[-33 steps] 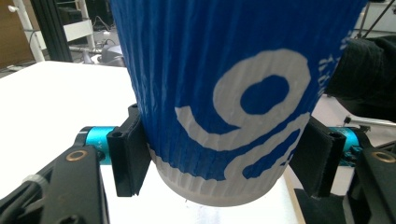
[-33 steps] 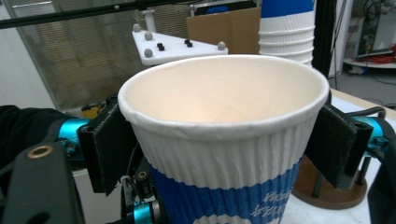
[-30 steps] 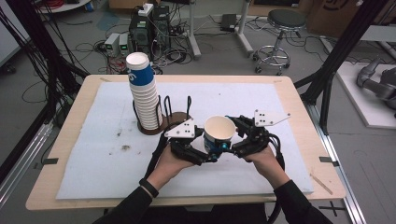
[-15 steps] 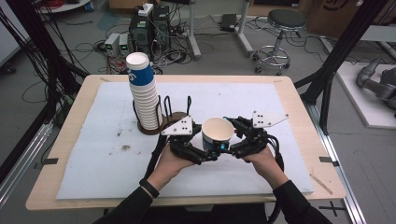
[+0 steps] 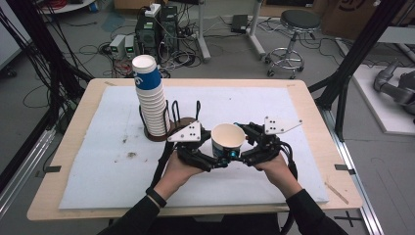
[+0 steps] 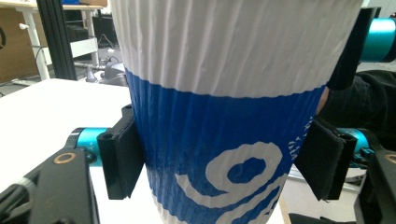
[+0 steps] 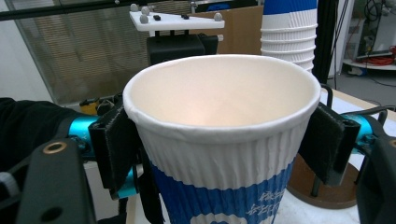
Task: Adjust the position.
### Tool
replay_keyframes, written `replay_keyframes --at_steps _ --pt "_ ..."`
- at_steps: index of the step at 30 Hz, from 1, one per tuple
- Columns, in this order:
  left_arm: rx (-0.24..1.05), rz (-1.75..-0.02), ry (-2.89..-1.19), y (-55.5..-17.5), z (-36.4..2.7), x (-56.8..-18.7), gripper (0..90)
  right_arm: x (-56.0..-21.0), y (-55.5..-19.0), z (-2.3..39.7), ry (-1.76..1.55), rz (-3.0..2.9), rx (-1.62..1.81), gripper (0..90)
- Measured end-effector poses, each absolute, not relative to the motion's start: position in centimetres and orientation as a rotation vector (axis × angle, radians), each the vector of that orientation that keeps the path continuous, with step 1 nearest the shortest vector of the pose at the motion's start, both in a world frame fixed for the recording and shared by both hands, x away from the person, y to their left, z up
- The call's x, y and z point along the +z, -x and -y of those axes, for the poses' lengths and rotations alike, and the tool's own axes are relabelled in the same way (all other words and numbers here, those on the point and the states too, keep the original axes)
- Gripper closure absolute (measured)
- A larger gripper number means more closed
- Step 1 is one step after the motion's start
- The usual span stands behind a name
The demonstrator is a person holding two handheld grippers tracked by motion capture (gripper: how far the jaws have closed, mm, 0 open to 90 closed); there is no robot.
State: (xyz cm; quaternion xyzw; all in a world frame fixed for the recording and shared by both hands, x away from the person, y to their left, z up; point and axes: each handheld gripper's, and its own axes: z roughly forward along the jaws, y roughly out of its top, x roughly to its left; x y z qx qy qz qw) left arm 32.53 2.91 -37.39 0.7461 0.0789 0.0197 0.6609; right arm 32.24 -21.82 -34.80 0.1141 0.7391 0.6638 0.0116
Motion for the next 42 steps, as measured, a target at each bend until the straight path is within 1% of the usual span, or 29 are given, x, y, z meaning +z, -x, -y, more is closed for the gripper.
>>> replay_keyframes --at_steps 5,9,11,14,16,18,22,27,33,37,42 --pt "0.046 -0.171 -1.695 -32.6 -2.9 -37.4 26.1 -34.8 -32.3 21.7 -0.365 -2.31 2.073 19.5" --pt "0.05 -0.174 -1.698 -32.6 -3.0 -37.4 26.1 -34.8 -32.3 21.8 -0.365 -2.317 2.064 21.4" --pt "0.056 -0.182 -1.699 -32.6 -3.0 -37.3 23.5 -34.8 -32.3 21.8 -0.367 -2.308 2.066 21.7" --pt "0.082 -0.203 -1.72 -32.5 -3.3 -37.2 16.0 -34.8 -32.3 22.0 -0.364 -2.301 2.063 22.3" --pt "0.089 -0.215 -1.722 -32.5 -3.8 -37.1 15.1 -34.7 -32.4 22.2 -0.374 -2.297 2.062 22.3" --pt "0.1 -0.235 -1.715 -32.5 -4.6 -37.1 15.0 -34.7 -32.5 22.4 -0.385 -2.288 2.056 22.3" --pt "0.175 -0.267 -1.72 -32.3 -6.7 -37.1 14.8 -34.6 -32.9 23.3 -0.417 -2.243 2.05 22.3" --pt "0.259 -0.347 -1.726 -32.2 -10.6 -37.2 14.8 -34.6 -33.5 24.5 -0.481 -2.207 2.023 22.3" --pt "0.366 -0.442 -1.664 -31.6 -14.7 -37.3 14.8 -34.9 -33.5 25.2 -0.516 -2.19 1.983 22.3" --pt "0.443 -0.468 -1.663 -31.4 -16.3 -37.5 14.8 -34.9 -33.4 25.4 -0.515 -2.176 1.969 22.3" --pt "0.455 -0.512 -1.648 -31.6 -17.2 -38.3 14.8 -35.0 -33.4 25.6 -0.523 -2.176 1.956 22.2"
